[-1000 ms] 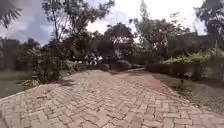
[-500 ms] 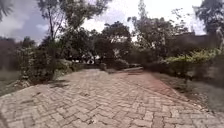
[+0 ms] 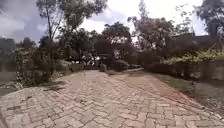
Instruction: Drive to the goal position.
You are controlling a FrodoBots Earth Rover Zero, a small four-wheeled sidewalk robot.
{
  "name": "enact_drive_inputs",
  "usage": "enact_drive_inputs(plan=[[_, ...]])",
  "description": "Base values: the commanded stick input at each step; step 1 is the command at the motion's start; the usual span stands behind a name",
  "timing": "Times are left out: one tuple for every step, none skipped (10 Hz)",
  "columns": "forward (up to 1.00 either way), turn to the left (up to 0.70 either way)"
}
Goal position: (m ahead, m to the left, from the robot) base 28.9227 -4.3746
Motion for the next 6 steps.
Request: enact_drive_inputs(plan=[[0.7,-0.35],[0.7,-0.35],[0.7,-0.35],[0.7,-0.35],[0.7,-0.35],[0.7,-0.35]])
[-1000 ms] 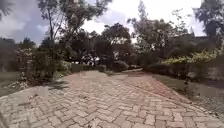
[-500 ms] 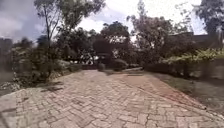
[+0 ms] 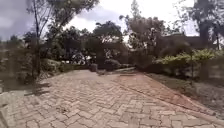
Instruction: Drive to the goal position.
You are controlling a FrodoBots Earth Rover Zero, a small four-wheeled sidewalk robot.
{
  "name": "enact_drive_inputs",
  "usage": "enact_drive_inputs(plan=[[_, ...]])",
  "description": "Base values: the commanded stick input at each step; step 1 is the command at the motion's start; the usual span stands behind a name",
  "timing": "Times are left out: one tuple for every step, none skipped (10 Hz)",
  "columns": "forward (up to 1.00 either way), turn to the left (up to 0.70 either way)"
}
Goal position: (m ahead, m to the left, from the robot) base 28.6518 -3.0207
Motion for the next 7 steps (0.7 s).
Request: enact_drive_inputs(plan=[[0.7,0.0],[0.7,0.0],[0.7,0.0],[0.7,0.0],[0.7,0.0],[0.7,0.0],[0.7,0.0]])
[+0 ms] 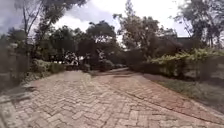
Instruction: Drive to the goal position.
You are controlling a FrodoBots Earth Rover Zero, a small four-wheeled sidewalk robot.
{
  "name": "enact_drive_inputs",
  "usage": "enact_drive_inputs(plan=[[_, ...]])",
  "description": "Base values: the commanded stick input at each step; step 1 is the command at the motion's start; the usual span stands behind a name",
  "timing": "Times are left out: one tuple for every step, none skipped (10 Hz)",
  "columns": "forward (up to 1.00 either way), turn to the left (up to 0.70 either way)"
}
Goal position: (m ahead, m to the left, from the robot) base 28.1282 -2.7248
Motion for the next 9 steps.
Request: enact_drive_inputs(plan=[[0.7,0.0],[0.7,0.0],[0.7,0.0],[0.7,0.0],[0.7,0.0],[0.7,0.0],[0.0,0.0],[0.0,0.0],[0.0,0.0]])
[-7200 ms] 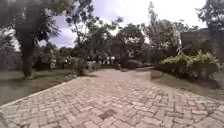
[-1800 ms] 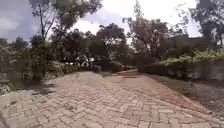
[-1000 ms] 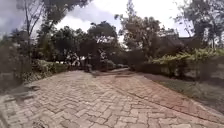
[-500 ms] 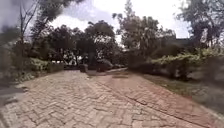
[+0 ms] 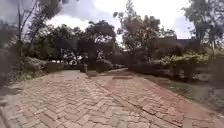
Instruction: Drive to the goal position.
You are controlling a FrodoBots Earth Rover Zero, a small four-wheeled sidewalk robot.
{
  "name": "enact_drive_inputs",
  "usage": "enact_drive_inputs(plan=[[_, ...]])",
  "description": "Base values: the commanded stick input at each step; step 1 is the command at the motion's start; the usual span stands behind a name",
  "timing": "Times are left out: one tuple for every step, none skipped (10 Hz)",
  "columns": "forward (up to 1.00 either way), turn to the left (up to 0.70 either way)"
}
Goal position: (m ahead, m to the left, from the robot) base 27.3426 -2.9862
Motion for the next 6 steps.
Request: enact_drive_inputs(plan=[[0.0,0.0],[0.0,0.0],[0.0,0.0],[0.0,0.0],[0.0,0.0],[0.0,0.0]])
